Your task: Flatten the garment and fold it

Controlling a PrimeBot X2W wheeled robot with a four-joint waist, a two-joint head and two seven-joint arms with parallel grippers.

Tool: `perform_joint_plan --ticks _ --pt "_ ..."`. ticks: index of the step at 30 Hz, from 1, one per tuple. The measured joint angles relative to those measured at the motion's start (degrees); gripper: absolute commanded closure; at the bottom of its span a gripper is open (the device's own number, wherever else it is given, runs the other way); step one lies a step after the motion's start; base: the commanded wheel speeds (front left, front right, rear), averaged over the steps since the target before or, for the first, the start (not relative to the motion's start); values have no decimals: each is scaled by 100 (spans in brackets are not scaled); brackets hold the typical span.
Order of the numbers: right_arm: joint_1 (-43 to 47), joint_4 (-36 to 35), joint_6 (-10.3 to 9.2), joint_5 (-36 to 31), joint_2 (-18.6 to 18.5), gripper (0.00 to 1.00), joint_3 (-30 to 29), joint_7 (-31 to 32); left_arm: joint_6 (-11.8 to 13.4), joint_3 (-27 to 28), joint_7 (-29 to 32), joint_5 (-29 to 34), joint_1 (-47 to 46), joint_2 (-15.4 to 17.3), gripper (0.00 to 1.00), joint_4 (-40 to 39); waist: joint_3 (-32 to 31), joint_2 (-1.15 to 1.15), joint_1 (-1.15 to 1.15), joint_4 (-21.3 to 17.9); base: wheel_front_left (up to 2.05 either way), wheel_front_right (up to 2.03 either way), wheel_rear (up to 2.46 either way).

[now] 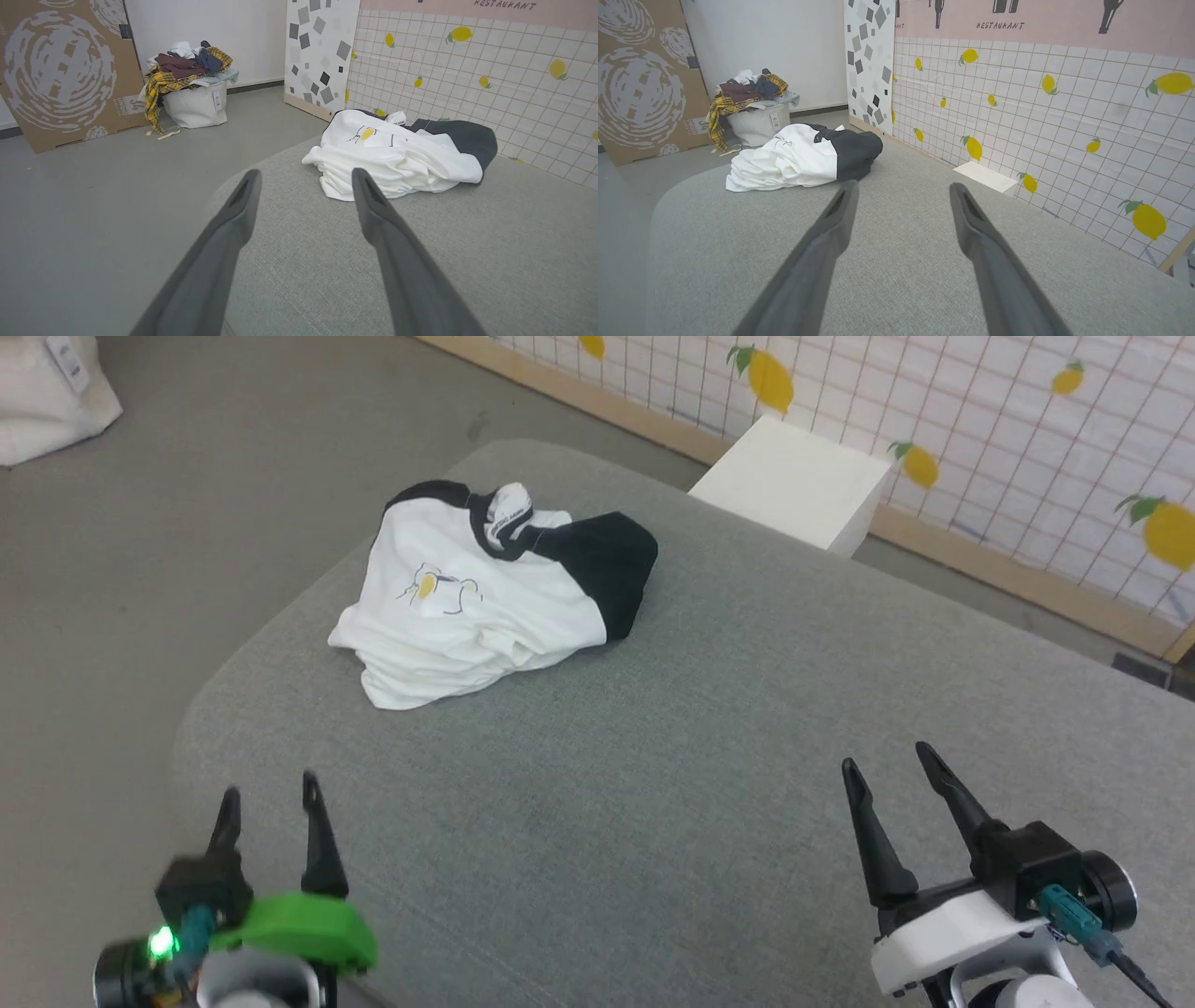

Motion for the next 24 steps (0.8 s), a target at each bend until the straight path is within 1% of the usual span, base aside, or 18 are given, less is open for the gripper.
perform_joint_plan --ticks 4,9,11,15,19,22,24 --pt "-255 -162 0 -247 0 0 56 142 -280 -14 249 -309 -937 122 0 370 246 0 0 39 0 0 0" --pt "-694 -481 -1 -573 4 0 180 353 -515 137 612 -822 -2212 227 0 869 692 0 0 22 0 0 0" --pt "-915 -601 -1 -671 0 0 245 427 -619 226 922 -1000 -2738 400 0 1151 936 0 0 -12 0 0 0" --pt "-1283 -775 0 -747 -41 0 266 477 -719 513 1462 -1361 -3546 748 0 1477 1447 0 0 -154 0 0 0" --pt "-1545 -842 -1 -747 -86 0 242 466 -820 760 2119 -1768 -4017 1027 0 1737 1975 0 1 -391 0 0 0" --pt "-1708 -849 -1 -747 -87 0 229 412 -821 944 2749 -2093 -4173 1198 0 1915 2407 0 1 -654 0 0 0" --pt "-1807 -839 -1 -743 -82 0 209 332 -758 1112 3247 -2353 -4189 1308 0 2035 2719 0 2 -896 0 0 0"
